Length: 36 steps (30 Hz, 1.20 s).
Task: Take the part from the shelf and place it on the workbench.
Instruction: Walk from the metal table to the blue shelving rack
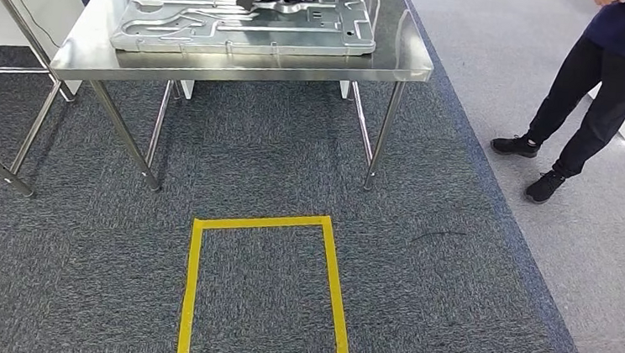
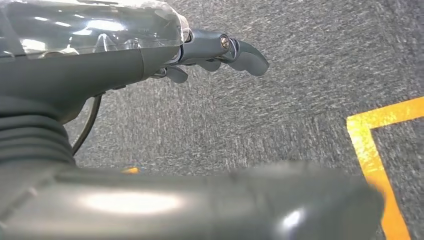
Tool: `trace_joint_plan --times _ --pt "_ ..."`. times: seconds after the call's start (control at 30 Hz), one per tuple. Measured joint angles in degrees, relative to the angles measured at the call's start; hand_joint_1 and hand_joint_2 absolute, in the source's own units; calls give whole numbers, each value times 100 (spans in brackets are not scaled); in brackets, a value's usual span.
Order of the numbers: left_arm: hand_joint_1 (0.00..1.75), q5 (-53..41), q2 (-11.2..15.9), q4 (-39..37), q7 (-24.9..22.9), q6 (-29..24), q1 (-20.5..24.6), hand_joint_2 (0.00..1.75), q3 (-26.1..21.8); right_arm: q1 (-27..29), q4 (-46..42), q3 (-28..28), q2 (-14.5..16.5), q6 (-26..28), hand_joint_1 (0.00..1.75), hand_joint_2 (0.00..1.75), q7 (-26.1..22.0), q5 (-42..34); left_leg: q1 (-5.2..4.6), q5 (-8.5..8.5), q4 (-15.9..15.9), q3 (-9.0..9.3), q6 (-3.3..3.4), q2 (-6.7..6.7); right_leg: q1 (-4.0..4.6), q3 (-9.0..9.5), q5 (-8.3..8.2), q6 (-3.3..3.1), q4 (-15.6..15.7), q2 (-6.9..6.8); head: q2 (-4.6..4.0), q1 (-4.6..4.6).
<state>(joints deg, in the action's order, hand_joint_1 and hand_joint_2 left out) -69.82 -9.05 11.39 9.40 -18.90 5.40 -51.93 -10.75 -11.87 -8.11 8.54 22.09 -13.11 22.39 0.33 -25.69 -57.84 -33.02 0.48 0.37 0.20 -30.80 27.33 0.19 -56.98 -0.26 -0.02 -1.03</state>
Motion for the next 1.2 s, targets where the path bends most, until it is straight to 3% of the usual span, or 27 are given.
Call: trace_joint_plan --times 0.07,0.2,0.27,0.6,0.67,0.77,0.8,0.83,0.9,0.97,1.0,1.13,1.2 --pt "0 -16 2 0 54 24 0 0 0 -6 -3 0 5 -6 0 0 -15 6 -10 3 6 -3 27 -2 -8 3 -9 20 13 -3 0 0" --pt "0 -126 2 0 107 131 2 0 17 -15 -10 16 13 -263 0 0 -121 -28 0 56 69 11 4 -7 2 -3 -11 -29 42 -10 0 1" --pt "0 -166 3 0 113 170 2 0 31 -15 -11 47 14 -418 0 0 -108 -72 -16 54 59 0 25 -7 -14 -11 -35 29 46 -9 0 1" --pt "0 -237 8 0 117 251 1 0 52 -16 -11 78 12 -519 0 0 242 214 -33 85 45 -47 146 -9 -53 -29 -59 144 42 -9 0 0" --pt "0 -237 5 0 119 251 5 0 52 -16 -11 77 9 -519 0 0 244 220 11 137 102 -50 187 0 -54 -139 169 178 -232 5 0 1" --pt "0 -237 4 -1 117 253 1 0 52 -7 -9 77 2 -519 0 0 253 220 25 183 115 -119 194 -4 -100 -593 806 231 -1298 15 0 2" --pt "0 -235 4 -1 111 253 -5 0 52 -1 -9 78 -1 -520 0 0 263 220 28 200 113 -147 178 -23 -120 -679 897 246 -1533 15 0 2" --pt "0 -234 4 -1 103 253 -9 0 51 4 -9 78 -3 -525 0 0 273 220 34 218 108 -174 156 -52 -139 -656 871 257 -1550 16 0 2" --pt "0 -233 3 -1 84 254 -8 0 50 5 -9 78 -5 -547 0 0 284 225 53 253 86 -220 103 -132 -178 -263 565 261 -924 60 0 2" --pt "0 -234 3 -1 63 253 1 0 50 -2 -9 77 -6 -568 0 0 284 246 55 285 55 -254 35 -215 -180 165 313 235 -171 190 0 2" --pt "0 -235 4 0 53 251 3 0 50 -5 -9 77 -6 -572 0 0 283 260 50 303 47 -266 -5 -249 -168 265 261 203 19 229 0 2" --pt "0 -247 4 -2 22 246 -23 0 50 -17 -10 74 1 -616 0 0 223 293 81 308 2 -320 -155 -301 -118 256 177 -3 75 105 0 1" --pt "0 -255 4 -2 8 246 -24 0 50 -25 -11 73 11 -639 0 0 162 312 93 -17 -459 -517 -183 -198 -119 227 128 -97 95 -3 0 1"
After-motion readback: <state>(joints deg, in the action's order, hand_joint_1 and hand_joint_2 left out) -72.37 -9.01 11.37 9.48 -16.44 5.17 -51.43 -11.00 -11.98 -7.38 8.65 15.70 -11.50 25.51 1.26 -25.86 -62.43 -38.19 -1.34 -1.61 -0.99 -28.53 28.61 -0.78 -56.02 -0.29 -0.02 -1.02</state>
